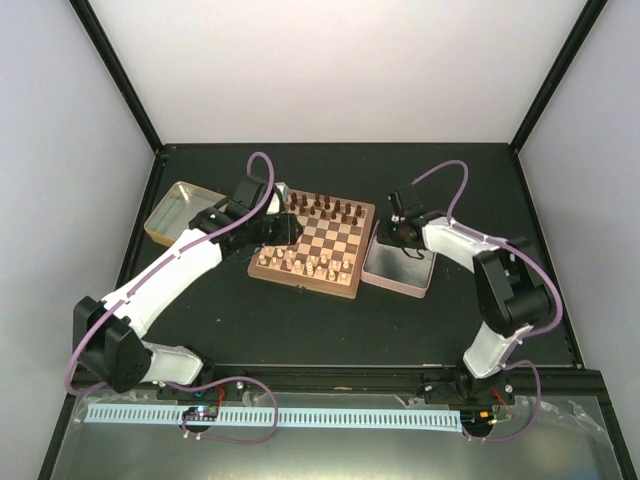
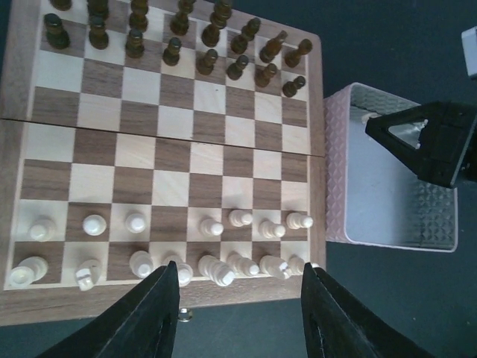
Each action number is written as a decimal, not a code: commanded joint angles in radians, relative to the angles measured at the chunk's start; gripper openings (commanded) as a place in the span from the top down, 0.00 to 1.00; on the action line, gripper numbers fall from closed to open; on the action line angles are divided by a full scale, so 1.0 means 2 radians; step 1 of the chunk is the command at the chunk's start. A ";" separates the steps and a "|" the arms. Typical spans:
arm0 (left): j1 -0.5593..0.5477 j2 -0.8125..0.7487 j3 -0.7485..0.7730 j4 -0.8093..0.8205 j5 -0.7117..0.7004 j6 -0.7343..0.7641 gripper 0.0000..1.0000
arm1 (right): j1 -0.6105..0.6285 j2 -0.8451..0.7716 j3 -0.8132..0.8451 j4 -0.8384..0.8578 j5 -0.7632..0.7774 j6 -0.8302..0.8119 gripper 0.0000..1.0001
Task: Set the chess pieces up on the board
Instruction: Pick up the chess piece from the storage box, then place the chess piece in the storage box.
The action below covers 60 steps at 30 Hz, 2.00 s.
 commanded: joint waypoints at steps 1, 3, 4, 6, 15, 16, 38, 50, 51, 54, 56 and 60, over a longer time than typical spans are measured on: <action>-0.013 -0.026 -0.020 0.051 0.021 -0.012 0.53 | 0.002 -0.062 -0.023 -0.002 -0.077 0.005 0.98; -0.022 -0.031 -0.033 0.074 0.023 -0.012 0.52 | 0.000 -0.083 -0.042 0.001 -0.110 0.024 0.97; -0.028 -0.031 -0.040 0.089 0.025 -0.011 0.52 | -0.002 -0.094 -0.056 0.009 -0.127 0.038 0.97; -0.043 -0.031 -0.057 0.120 0.020 -0.008 0.52 | -0.008 -0.118 -0.088 0.043 -0.175 0.080 0.97; -0.148 -0.015 -0.106 0.261 -0.042 0.087 0.46 | -0.016 -0.218 -0.208 0.224 -0.286 0.353 0.94; -0.155 -0.012 -0.110 0.277 -0.040 0.091 0.46 | -0.017 -0.224 -0.221 0.246 -0.291 0.385 0.94; -0.194 0.063 -0.099 0.345 -0.054 0.086 0.48 | -0.116 -0.239 -0.314 0.244 -0.231 0.542 0.90; -0.195 0.067 -0.092 0.325 -0.066 0.088 0.48 | -0.118 -0.122 -0.224 0.169 -0.196 0.465 0.80; -0.195 0.068 -0.092 0.325 -0.066 0.089 0.48 | -0.118 -0.122 -0.223 0.167 -0.193 0.463 0.76; -0.195 0.072 -0.087 0.323 -0.066 0.089 0.48 | -0.118 -0.130 -0.219 0.157 -0.182 0.454 0.67; -0.195 0.078 -0.081 0.318 -0.065 0.090 0.48 | -0.118 -0.137 -0.213 0.151 -0.172 0.443 0.64; -0.195 0.093 -0.062 0.301 -0.063 0.093 0.48 | -0.118 -0.153 -0.200 0.146 -0.147 0.400 0.63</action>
